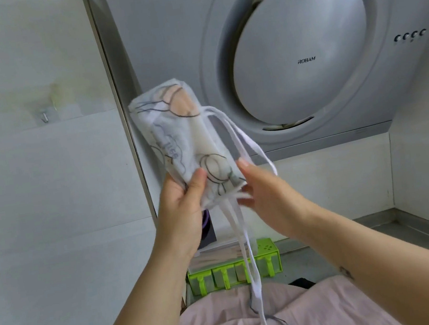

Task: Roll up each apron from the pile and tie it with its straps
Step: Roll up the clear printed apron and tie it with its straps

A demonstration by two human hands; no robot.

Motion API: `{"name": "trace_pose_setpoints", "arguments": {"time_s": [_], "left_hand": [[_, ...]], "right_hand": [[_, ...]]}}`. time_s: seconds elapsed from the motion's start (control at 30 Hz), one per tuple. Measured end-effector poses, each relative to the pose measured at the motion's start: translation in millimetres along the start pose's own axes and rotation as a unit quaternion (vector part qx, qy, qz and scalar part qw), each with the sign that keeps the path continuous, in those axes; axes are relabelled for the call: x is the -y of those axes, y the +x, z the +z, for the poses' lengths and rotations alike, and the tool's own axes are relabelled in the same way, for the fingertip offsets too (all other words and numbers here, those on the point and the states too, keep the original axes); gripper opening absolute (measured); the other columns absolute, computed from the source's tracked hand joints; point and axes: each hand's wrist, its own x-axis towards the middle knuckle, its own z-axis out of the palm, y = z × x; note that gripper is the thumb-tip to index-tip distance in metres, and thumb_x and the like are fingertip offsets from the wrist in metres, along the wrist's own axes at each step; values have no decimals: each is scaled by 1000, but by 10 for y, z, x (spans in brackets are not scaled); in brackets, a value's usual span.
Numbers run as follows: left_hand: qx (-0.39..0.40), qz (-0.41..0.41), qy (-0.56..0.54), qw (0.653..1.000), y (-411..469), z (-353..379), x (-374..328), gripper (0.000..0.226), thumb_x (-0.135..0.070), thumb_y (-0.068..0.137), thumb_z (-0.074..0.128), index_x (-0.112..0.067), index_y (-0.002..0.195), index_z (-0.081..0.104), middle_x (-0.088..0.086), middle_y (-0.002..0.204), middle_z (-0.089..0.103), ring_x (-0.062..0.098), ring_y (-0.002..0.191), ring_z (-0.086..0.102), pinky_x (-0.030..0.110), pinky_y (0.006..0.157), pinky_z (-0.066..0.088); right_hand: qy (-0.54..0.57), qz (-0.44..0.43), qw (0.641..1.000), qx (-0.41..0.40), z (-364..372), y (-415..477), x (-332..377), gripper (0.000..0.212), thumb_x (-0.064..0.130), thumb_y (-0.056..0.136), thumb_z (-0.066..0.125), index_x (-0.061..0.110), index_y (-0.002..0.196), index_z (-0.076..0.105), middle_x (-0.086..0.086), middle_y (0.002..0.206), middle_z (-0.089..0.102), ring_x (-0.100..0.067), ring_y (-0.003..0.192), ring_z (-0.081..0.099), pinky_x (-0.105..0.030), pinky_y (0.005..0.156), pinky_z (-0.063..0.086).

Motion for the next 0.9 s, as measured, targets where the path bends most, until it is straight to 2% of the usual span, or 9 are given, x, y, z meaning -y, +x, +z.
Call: {"name": "trace_pose_setpoints", "arguments": {"time_s": [0.13,0.23,0.3,0.37,0.5,0.6,0.67,0.8,0.9], "left_hand": [[-26,-12,-34,999,106,-80,-51,32,-7,99,44,-14,128,53,6,123,65,20,112,63,33,90,54],[-44,-15,5,999,145,-120,4,33,-12,99,46,-15,132,50,5,126,64,19,115,61,34,93,52],[-62,23,127,990,152,-132,72,32,-22,96,52,-20,128,53,-4,120,66,13,113,61,32,94,49],[-77,53,256,962,116,-124,137,24,-25,95,54,-21,119,53,-14,105,66,8,102,63,22,85,50],[-38,28,297,954,-28,-79,220,13,-21,96,52,-28,106,53,-11,91,67,4,84,65,23,74,54],[3,11,304,953,-81,-125,232,20,-19,96,50,-34,109,51,-23,94,64,-13,87,58,4,70,43],[40,-1,290,956,-98,-174,235,25,-16,97,50,-32,116,52,-25,101,63,-17,94,57,0,73,39],[94,-40,277,955,-110,-221,230,27,-21,97,50,-29,123,53,-16,112,67,-6,106,59,11,88,43],[115,-67,245,960,-135,-207,184,26,-18,97,50,-30,120,54,-17,111,68,1,108,61,22,95,46]], "right_hand": [[-26,64,997,32,-38,-141,-156,22,22,95,50,8,100,67,-2,86,70,-17,78,63,-27,79,52],[-214,32,976,-30,28,-174,-161,20,17,97,51,15,85,67,11,63,63,-5,55,50,-20,62,45],[-351,6,935,-45,101,-190,-99,29,20,96,53,16,69,61,18,48,55,-2,42,41,-12,50,34],[-416,-2,909,-8,184,-211,5,36,22,95,54,3,66,60,17,42,50,-4,39,40,-12,44,29],[-313,47,947,54,249,-209,349,30,35,91,58,10,86,73,9,61,61,-5,55,46,-13,57,41],[-208,25,978,0,118,-82,549,22,37,87,61,22,83,77,8,69,61,-9,58,44,-23,69,45],[-213,-6,976,-48,16,12,654,21,40,87,60,29,83,77,4,69,58,-9,57,39,-26,74,44],[-292,-39,954,-51,-83,125,906,29,42,93,51,31,88,77,11,68,61,-11,66,37,-26,78,39],[-307,-57,949,-52,-121,222,1054,31,39,95,49,25,90,77,9,88,72,-10,72,42,-25,82,39]]}}
